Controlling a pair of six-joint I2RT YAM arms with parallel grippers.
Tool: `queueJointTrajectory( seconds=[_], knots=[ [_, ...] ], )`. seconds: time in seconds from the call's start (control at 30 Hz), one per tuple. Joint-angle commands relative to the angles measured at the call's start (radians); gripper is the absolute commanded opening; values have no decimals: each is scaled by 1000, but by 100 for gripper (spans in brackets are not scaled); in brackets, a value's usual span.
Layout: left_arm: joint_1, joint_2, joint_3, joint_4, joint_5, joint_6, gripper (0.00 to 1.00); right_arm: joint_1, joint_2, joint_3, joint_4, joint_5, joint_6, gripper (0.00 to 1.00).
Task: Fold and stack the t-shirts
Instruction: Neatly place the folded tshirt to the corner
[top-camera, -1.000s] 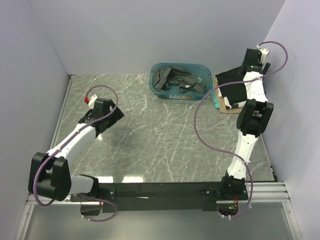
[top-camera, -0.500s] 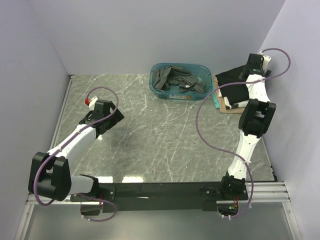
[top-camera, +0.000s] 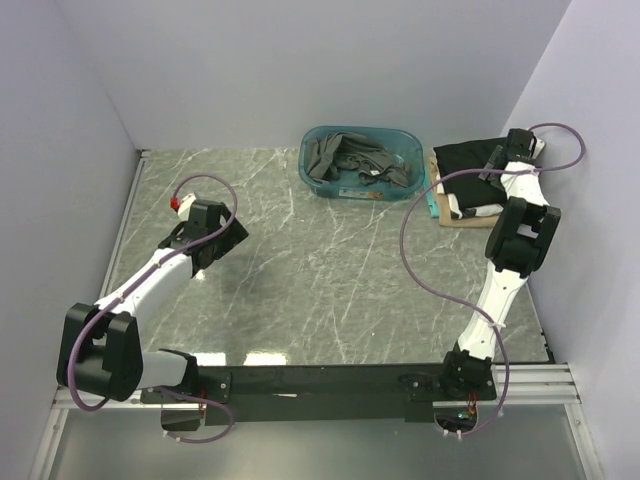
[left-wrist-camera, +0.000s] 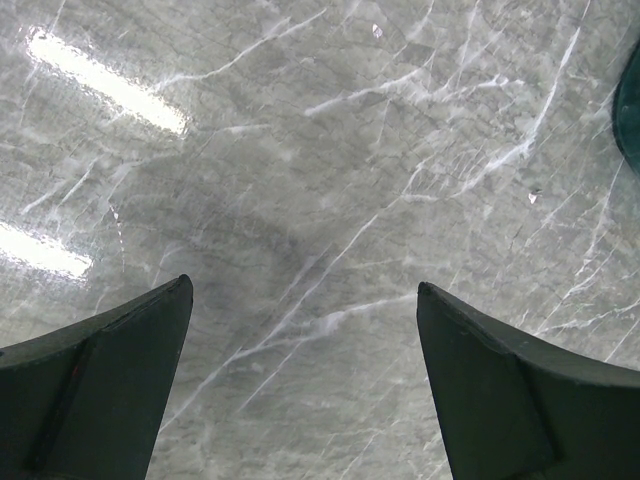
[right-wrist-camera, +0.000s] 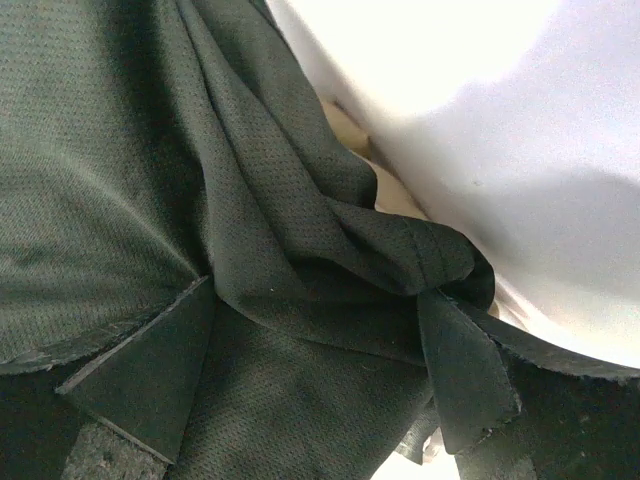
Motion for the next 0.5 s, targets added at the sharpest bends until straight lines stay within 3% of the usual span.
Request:
queueJointTrajectory(
  seconds=[0.0, 0.27, 0.4, 0.47],
  knots=[
    [-6, -19, -9, 28, 2, 22, 99, -1, -52, -20, -36, -105, 12, 88],
    [-6, -83, -9, 21, -6, 29, 99, 1, -200, 45, -45, -104, 32, 88],
    [-6, -112, -11, 24, 0, 30, 99, 11, -292, -1, -5, -136, 26, 89],
    [-6, -132, -9, 15, -3, 30, 99, 39, -312, -4, -26, -77, 3, 90]
  ],
)
